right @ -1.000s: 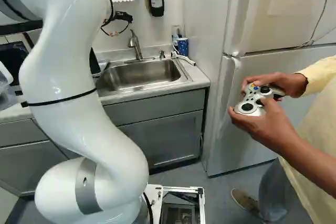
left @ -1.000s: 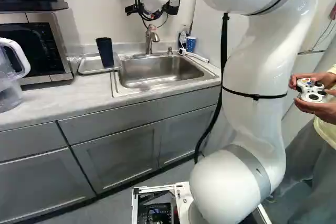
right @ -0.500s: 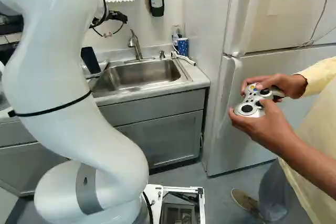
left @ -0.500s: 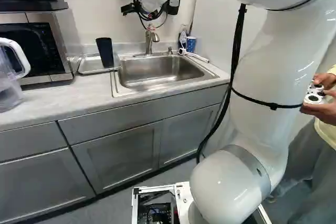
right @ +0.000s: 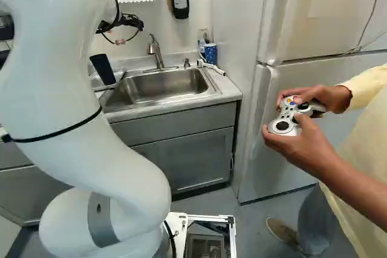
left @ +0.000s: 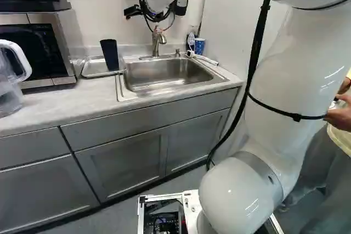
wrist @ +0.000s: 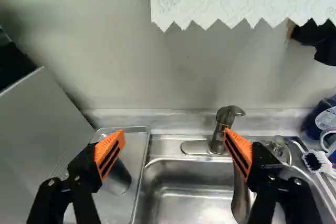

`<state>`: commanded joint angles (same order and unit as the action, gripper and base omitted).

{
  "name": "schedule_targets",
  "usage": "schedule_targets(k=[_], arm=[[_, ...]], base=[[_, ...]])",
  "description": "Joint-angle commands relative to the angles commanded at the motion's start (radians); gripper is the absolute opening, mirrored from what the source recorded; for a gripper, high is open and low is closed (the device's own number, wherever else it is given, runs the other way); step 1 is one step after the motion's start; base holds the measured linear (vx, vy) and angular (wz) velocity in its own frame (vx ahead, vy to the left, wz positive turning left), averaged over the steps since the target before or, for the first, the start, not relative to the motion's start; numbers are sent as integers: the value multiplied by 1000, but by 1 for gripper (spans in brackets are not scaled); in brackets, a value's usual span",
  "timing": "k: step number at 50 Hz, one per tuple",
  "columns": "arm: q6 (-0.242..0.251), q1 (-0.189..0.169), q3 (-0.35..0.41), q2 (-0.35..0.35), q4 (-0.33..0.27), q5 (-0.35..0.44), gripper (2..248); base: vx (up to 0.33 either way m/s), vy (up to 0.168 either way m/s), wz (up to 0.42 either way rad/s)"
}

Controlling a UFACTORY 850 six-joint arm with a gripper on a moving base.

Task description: Rinse the cup and place it in the tray

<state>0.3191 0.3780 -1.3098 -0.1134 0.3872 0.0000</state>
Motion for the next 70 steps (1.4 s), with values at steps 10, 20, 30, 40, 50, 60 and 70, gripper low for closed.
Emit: schedule_targets(k=[10,20,30,40,50,60,70], arm=[[0,1,6,6,0,-47,247],[0,1,7,7,0,-110,247],[0,1,7,7,0,-180,247],[0,1,7,7,0,-251,247],[0,1,7,7,0,-322,247],[0,0,9,8,0,-396,247],[0,-18,25,23,4,-473,247]], base=[[0,0,0],[0,0,0],[0,0,0],[0,0,0],[0,0,0],[0,0,0],[0,0,0]])
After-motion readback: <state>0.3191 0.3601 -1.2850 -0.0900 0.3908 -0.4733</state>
